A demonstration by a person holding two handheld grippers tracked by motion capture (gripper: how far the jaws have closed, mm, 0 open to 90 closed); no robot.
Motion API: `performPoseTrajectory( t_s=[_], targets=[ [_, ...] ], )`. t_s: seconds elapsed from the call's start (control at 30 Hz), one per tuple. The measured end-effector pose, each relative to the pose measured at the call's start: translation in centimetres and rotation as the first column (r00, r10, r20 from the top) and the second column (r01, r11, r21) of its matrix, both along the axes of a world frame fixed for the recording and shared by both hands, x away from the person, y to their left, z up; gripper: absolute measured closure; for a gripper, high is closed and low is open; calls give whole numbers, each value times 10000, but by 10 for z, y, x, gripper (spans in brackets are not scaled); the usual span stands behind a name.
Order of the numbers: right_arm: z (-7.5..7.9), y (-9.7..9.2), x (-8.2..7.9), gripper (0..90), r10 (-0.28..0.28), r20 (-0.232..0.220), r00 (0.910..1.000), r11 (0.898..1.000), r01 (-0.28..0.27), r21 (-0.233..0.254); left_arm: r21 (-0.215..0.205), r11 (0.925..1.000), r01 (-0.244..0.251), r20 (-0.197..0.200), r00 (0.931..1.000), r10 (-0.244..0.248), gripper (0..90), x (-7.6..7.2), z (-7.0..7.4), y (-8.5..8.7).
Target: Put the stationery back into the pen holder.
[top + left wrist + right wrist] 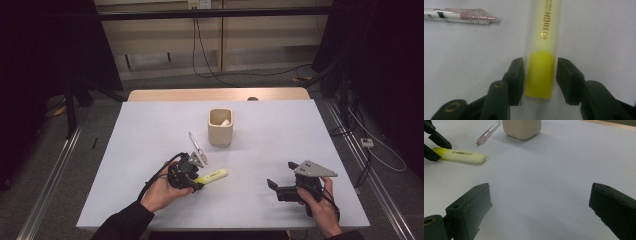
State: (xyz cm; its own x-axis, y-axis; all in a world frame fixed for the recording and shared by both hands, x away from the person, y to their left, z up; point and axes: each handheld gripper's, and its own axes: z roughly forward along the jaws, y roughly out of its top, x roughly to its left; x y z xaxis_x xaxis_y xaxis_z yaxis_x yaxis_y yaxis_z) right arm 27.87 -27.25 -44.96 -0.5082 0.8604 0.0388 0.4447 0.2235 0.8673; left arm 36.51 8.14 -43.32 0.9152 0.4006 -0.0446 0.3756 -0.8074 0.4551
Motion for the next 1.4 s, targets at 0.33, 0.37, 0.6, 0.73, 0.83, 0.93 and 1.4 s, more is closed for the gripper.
performPoseTrajectory(
  t_s=[0.33,0.37,0.6,0.73,0.83,0.93,1.4],
  targets=[
    [-1,1,1,40,-10,-70,10000,10000,9,-39,25,9999,-99,-136,9999,99,648,0,0,-1],
    [0,2,1,40,14,-39,10000,10000,-14,-56,38,10000,-83,-167,9998,84,651,1,0,-1],
    [0,2,0,39,110,-52,9999,9999,-110,3,-226,9994,-264,-250,9994,259,673,0,0,-1],
    [0,2,0,38,96,-55,9999,10000,-96,7,-329,9992,-222,-339,9992,211,674,2,0,1],
    [0,3,-1,38,142,-32,9999,9999,-142,-42,-367,9991,-225,-320,9993,213,674,2,1,1],
    [1,5,-1,37,190,49,9998,9998,-189,-71,-370,9991,-225,-297,9993,214,673,3,2,3],
    [-2,21,2,40,608,-32,9981,9977,-608,-292,-1175,9931,33,-744,9972,-121,673,-2,8,0]
  ],
)
